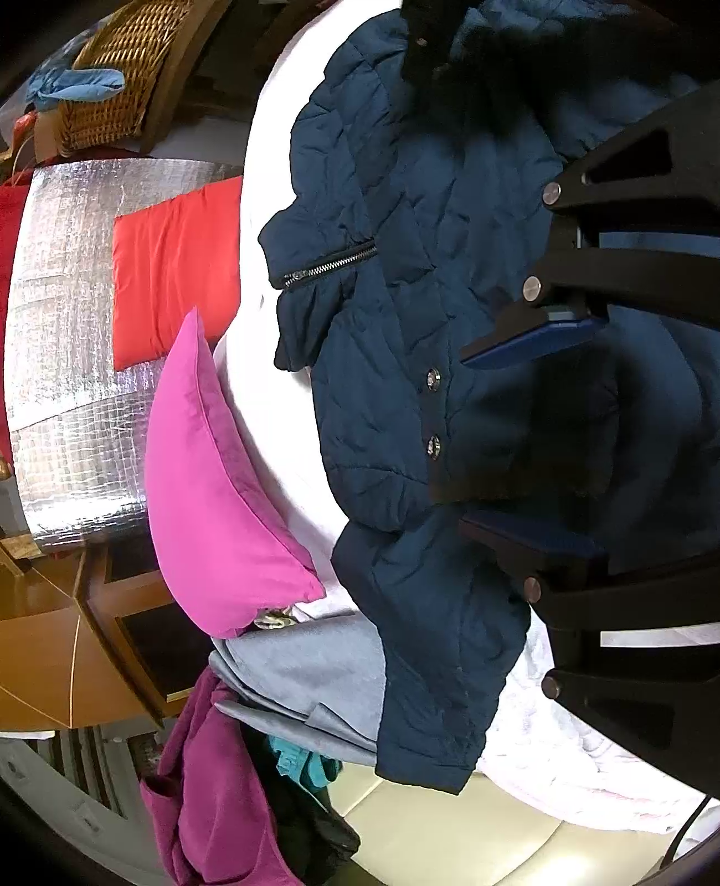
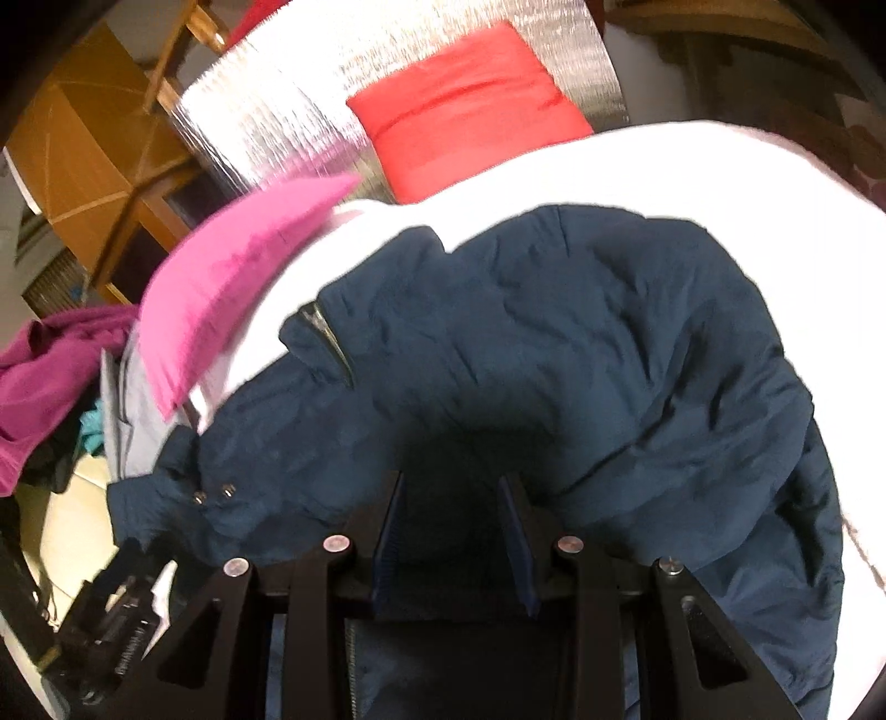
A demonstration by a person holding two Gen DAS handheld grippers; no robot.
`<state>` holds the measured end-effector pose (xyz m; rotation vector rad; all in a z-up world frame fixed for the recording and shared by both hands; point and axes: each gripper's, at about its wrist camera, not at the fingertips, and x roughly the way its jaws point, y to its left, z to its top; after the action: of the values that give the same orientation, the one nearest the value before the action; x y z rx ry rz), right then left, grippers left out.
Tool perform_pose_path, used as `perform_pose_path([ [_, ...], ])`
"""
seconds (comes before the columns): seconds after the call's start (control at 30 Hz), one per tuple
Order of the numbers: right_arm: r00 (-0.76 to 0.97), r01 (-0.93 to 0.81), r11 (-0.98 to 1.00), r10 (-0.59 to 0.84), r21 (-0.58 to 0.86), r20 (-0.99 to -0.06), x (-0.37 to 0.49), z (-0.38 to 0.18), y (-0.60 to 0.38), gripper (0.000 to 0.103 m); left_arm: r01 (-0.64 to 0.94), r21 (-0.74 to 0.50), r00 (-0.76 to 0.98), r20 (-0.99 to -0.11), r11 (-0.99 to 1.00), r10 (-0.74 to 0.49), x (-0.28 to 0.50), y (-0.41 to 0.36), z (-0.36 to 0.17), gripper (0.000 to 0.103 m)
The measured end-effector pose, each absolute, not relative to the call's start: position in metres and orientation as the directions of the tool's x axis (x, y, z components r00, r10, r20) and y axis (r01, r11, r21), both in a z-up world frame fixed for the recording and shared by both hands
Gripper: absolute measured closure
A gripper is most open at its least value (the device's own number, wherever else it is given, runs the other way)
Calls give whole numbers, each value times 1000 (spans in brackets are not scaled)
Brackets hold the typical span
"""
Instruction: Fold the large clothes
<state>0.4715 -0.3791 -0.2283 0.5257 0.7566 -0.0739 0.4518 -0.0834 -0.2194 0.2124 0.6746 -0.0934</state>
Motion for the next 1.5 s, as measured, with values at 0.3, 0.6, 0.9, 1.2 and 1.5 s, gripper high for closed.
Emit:
perform_pose_path([
  [0.3,653,294,858,142,422,-744,491,-251,-384,65,184,191,711,-703,964,3,471,-93,-245,42],
  [0.6,701,269,840,165,471,-694,485,-239,-387,53,163,35,671,-736,986,-85,484,-64,-228,38],
  [0.9,737,218,855,172,470,-654,481,-230,-377,52,-260,-189,685,-727,947,44,506,83,-220,26],
  [1.2,734,214,859,173,465,-656,483,-232,-376,52,-453,-426,652,-758,783,-35,527,160,-273,26],
  [1.5,730,213,867,166,451,-663,482,-232,-373,52,-493,-569,670,-731,659,-130,550,189,-302,27],
])
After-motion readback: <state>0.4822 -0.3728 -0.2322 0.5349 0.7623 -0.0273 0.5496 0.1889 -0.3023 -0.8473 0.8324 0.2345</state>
